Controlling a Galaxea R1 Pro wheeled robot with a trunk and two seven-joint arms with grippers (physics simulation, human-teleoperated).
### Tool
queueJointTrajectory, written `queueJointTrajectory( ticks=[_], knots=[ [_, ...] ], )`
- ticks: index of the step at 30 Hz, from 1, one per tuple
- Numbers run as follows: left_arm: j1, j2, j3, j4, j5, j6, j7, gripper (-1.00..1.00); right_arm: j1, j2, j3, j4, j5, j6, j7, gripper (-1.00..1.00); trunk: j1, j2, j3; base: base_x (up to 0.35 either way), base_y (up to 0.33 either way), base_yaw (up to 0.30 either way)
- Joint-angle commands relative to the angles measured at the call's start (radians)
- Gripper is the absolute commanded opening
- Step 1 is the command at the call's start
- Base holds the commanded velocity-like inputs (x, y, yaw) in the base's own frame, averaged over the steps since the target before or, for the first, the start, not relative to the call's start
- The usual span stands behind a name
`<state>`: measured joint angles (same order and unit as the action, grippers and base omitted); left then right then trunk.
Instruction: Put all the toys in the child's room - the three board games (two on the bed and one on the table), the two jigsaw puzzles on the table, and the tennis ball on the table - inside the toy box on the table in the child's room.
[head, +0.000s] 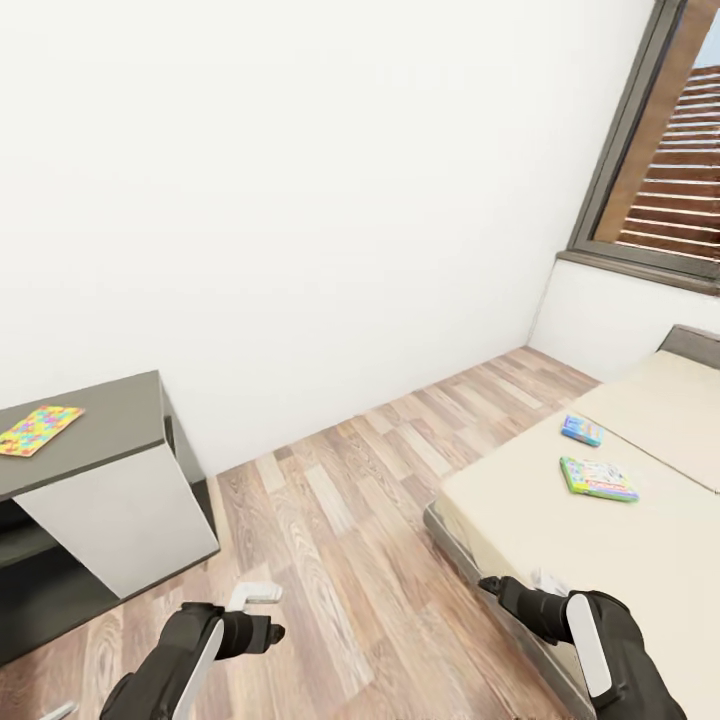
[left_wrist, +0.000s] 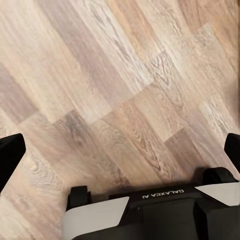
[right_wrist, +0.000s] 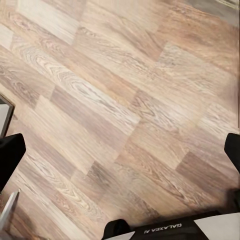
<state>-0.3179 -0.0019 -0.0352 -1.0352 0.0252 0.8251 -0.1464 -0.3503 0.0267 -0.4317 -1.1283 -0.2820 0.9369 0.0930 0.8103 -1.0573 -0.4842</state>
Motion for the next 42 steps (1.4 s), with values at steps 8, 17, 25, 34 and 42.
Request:
queueJointTrajectory(
  ticks=[8,17,25,34,42],
  knots=[
    [0.0,0.0,0.003,-0.006,0.002,0.008,-0.001,1.0,-0.001,-0.001,-0.004,0.005,0.009,-0.002,0.01,1.0,0.0,-0.001,-0.001,0.001,0.181,-0.277],
    [0.0,0.001,0.002,-0.006,0.002,0.006,-0.001,1.0,-0.001,-0.002,-0.004,0.01,0.008,-0.014,0.011,1.0,0.0,-0.001,-0.001,0.028,0.139,-0.278],
    [0.0,0.002,0.004,-0.012,0.002,0.008,-0.001,1.0,-0.001,-0.002,-0.004,0.01,0.008,-0.016,0.011,1.0,-0.015,0.027,0.011,0.003,0.01,-0.278],
    [0.0,0.002,0.003,-0.012,0.002,0.008,-0.001,1.0,-0.001,-0.002,-0.004,0.01,0.008,-0.016,0.011,1.0,-0.05,0.09,0.04,0.0,0.001,-0.278],
    [0.0,0.002,0.002,-0.012,0.002,0.008,-0.001,1.0,-0.001,0.0,-0.002,0.01,0.009,-0.017,0.011,1.0,-0.08,0.146,0.065,0.0,0.0,-0.278]
  ],
)
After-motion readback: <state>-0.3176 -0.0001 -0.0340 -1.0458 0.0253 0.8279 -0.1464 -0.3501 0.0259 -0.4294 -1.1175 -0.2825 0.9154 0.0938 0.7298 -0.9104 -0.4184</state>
